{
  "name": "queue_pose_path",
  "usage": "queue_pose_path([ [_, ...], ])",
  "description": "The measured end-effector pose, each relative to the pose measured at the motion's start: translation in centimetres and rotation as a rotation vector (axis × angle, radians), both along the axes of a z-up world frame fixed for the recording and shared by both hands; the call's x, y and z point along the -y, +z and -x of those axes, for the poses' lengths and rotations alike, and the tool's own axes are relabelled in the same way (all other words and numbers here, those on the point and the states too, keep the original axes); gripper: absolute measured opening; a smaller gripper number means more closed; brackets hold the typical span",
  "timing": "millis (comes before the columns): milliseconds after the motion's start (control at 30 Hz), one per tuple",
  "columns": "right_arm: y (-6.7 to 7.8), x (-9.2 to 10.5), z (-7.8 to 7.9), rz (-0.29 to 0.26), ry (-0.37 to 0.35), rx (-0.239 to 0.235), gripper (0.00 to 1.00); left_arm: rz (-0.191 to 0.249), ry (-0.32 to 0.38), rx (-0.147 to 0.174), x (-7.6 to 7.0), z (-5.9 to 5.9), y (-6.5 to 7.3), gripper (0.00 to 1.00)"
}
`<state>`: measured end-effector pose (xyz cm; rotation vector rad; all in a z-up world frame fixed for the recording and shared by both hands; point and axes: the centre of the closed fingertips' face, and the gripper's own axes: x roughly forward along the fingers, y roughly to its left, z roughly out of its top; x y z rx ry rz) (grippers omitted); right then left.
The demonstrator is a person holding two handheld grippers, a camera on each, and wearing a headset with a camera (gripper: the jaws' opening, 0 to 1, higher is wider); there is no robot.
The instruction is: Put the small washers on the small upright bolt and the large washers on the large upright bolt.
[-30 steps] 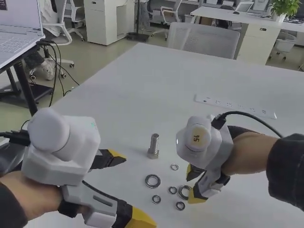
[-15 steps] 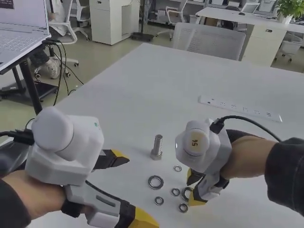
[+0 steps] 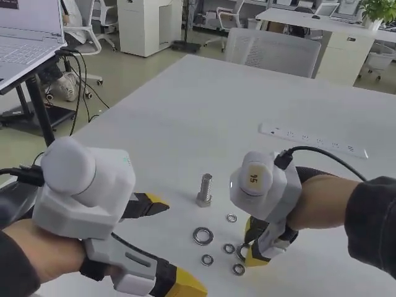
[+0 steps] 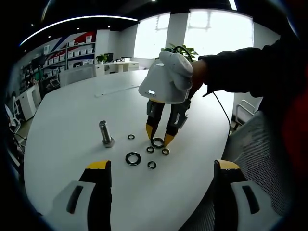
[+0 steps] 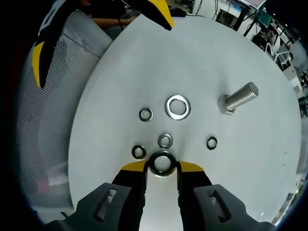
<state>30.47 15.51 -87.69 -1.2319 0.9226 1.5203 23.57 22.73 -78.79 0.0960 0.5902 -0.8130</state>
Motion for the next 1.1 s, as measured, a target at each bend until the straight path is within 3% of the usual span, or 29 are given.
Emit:
queue_pose_path([
  [633,0.1,0.1,0.0,0.015,0.001,0.014,0.24,-0.002,-0.002,-0.002,0.1,0.0,0.0,0.86],
  [1100,2.2,-0.1,-0.6,0.003,0.008,0.042,0.24,0.0,-0.011,-0.003,0.4,0.0,0.0,0.85],
])
